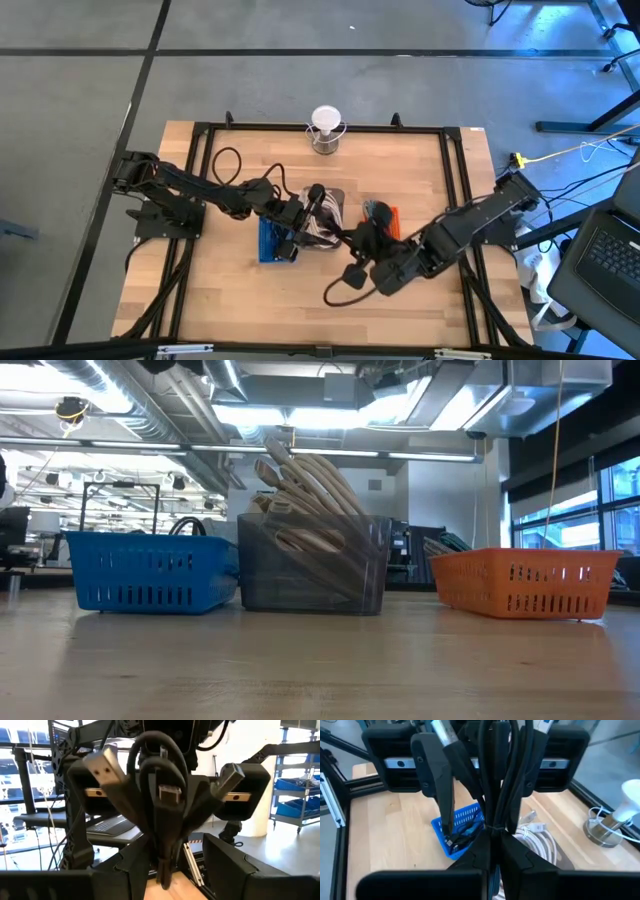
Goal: Pick & Place USB Port
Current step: Put the black charger cable into the blue bin
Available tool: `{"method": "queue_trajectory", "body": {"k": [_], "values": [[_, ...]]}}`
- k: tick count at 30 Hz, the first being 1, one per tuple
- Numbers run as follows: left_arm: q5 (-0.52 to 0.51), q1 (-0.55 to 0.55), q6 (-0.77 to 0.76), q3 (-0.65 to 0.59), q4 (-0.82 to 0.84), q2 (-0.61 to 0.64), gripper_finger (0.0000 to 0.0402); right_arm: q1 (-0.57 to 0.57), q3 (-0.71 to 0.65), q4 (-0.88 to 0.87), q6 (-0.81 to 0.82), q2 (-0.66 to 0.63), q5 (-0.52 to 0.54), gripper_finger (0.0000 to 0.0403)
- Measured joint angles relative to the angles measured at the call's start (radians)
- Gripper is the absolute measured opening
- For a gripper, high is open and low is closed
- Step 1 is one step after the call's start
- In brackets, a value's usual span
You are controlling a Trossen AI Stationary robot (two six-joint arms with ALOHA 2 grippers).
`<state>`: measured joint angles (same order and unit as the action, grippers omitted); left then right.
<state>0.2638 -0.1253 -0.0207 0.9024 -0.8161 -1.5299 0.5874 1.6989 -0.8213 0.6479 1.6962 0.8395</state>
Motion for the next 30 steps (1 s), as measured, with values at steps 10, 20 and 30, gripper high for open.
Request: {"method": "queue_trajectory", "body": {"k": [10, 20, 30], "values": [[-0.008, 0.0, 0.086, 0.0, 0.005, 0.0, 0.0128, -0.021, 0.0, 0.002, 0.003, 0.0, -0.07, 0.0016], [-0.005, 0.0, 0.136, 0.0, 0.007, 0.0, 0.0027, -0.021, -0.001, -0.001, 0.002, 0.0, -0.081, 0.0016], [0.005, 0.0, 0.139, 0.0, 0.015, 0.0, 0.0027, -0.021, -0.001, -0.022, 0.011, 0.0, -0.066, 0.0148]]}}
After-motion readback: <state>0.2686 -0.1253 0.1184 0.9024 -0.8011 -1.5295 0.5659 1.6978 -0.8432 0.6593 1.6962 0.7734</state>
